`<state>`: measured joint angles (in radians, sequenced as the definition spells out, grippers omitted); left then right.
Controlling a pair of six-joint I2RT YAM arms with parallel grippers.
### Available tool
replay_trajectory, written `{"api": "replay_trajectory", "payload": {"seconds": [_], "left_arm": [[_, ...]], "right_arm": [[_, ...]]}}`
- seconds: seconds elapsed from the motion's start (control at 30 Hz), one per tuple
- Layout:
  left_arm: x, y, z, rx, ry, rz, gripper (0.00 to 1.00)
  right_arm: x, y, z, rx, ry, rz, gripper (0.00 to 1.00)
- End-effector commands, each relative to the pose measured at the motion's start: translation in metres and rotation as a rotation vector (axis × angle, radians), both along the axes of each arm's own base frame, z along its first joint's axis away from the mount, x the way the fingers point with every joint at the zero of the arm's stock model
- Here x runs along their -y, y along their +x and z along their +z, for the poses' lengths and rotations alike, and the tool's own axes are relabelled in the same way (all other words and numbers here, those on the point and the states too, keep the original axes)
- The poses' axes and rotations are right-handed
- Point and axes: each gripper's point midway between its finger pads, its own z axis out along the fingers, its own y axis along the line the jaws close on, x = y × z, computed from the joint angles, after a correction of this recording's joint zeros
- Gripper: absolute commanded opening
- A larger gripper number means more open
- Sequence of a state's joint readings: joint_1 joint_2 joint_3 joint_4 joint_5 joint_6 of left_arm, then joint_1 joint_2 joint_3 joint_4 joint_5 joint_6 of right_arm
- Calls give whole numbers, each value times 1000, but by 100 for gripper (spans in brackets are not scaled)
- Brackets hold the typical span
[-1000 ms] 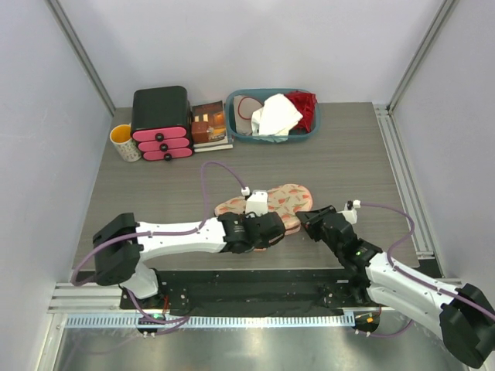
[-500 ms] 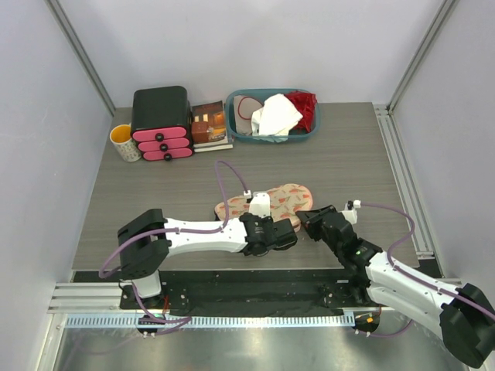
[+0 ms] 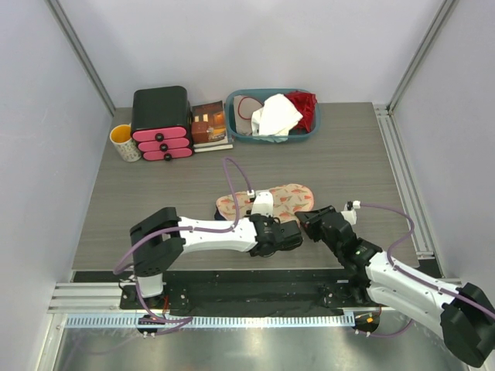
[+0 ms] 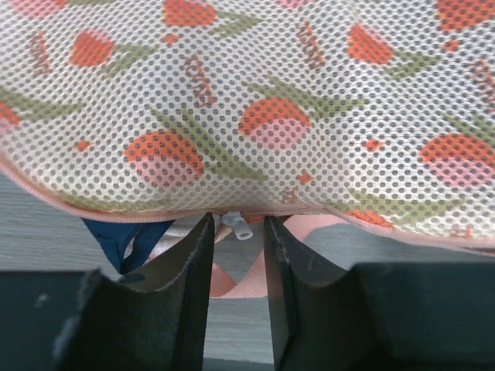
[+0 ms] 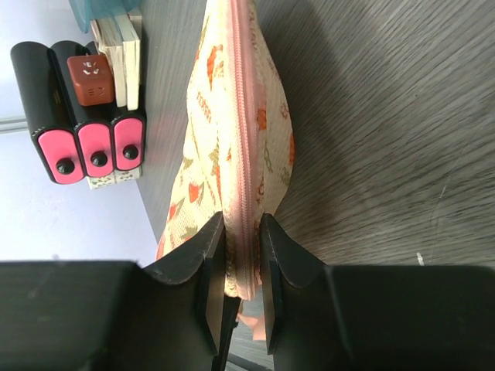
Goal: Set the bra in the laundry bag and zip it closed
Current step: Zip the zipper on the laundry bag.
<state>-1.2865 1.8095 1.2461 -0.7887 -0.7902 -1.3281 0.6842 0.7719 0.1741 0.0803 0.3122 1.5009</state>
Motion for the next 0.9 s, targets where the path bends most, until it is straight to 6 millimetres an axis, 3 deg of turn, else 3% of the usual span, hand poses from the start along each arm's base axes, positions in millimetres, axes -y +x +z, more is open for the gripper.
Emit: {"api": "replay_trajectory", "payload": {"seconds": [0.0, 0.43, 0.7, 0.87], "left_arm": [[-3, 21, 10, 120, 71, 59, 28], [-18, 27, 24, 181, 141, 61, 0], [-36, 18, 18, 150, 177, -2, 0], [-45, 12, 30, 145, 126, -64, 0]], "right_arm": [[-6, 9, 32, 67, 69, -21, 28], [0, 2, 29, 62, 66, -27, 27], [16, -3, 20, 69, -23, -42, 23], [26, -3, 14, 66, -89, -42, 22]]}}
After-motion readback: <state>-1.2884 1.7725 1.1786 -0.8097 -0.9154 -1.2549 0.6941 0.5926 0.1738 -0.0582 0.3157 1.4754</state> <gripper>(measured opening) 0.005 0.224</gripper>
